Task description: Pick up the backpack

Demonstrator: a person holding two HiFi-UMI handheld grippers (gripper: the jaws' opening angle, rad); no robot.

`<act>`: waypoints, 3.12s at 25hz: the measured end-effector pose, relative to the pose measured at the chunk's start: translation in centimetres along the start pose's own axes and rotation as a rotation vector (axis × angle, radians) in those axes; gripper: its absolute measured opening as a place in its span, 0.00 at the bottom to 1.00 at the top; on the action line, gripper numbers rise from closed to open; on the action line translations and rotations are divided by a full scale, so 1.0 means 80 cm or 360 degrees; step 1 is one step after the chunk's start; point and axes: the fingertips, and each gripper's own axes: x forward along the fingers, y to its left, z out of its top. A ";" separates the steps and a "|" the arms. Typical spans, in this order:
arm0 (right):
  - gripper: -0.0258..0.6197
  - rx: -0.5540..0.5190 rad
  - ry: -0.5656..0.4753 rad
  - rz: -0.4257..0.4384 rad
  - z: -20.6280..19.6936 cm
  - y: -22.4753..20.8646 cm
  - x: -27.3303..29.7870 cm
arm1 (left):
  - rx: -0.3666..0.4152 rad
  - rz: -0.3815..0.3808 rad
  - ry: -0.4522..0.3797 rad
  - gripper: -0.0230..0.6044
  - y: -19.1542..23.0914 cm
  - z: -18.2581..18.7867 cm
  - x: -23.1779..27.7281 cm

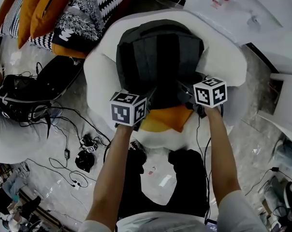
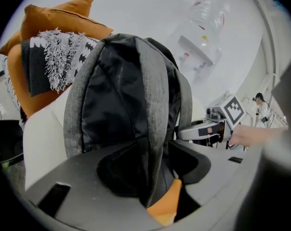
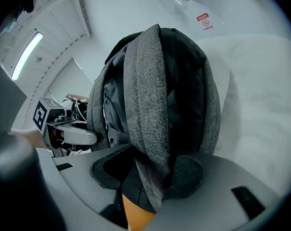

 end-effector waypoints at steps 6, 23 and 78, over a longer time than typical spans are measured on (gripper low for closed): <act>0.27 -0.0008 0.0027 0.0036 -0.003 0.015 -0.008 | -0.0059 -0.0042 -0.0028 0.31 -0.002 0.007 0.002; 0.09 -0.0045 0.0015 0.0081 0.008 0.085 -0.060 | -0.0068 -0.0178 0.0076 0.11 -0.045 0.006 -0.032; 0.09 0.0108 0.0003 -0.0007 -0.009 0.291 -0.259 | -0.0212 -0.0391 -0.0079 0.10 -0.200 -0.028 -0.273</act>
